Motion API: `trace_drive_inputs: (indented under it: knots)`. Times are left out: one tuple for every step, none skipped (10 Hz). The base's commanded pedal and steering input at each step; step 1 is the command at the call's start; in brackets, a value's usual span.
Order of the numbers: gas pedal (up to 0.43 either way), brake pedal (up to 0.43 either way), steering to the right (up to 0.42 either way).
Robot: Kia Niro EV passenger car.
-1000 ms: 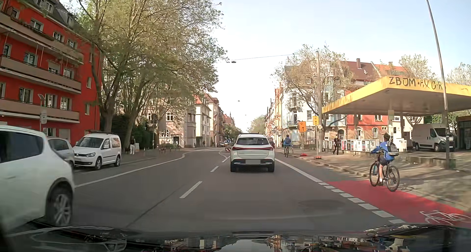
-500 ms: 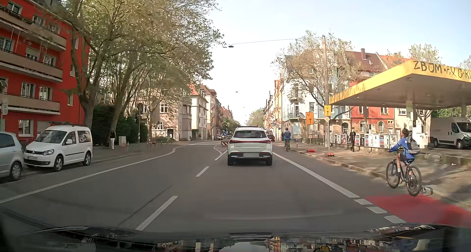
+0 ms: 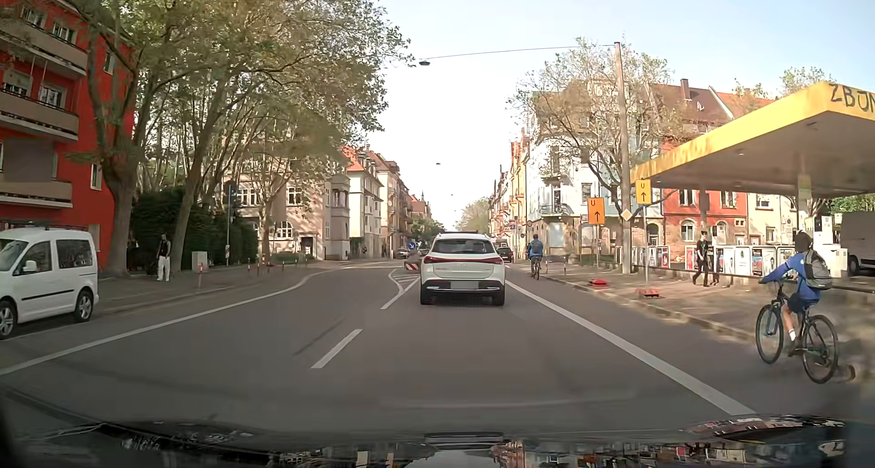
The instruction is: Follow the waypoints while adhering to traffic rules and regulations
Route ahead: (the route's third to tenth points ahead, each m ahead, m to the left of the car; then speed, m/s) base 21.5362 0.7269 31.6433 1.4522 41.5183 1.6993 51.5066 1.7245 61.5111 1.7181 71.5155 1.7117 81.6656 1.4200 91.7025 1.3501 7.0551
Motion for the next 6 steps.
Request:
trace_drive_inputs:
  knots:
    - [0.039,0.000,0.001]
    - [0.039,0.000,0.000]
    - [0.039,0.000,0.000]
    - [0.039,0.000,0.000]
    - [0.039,0.000,-0.003]
    - [0.039,0.000,-0.007]
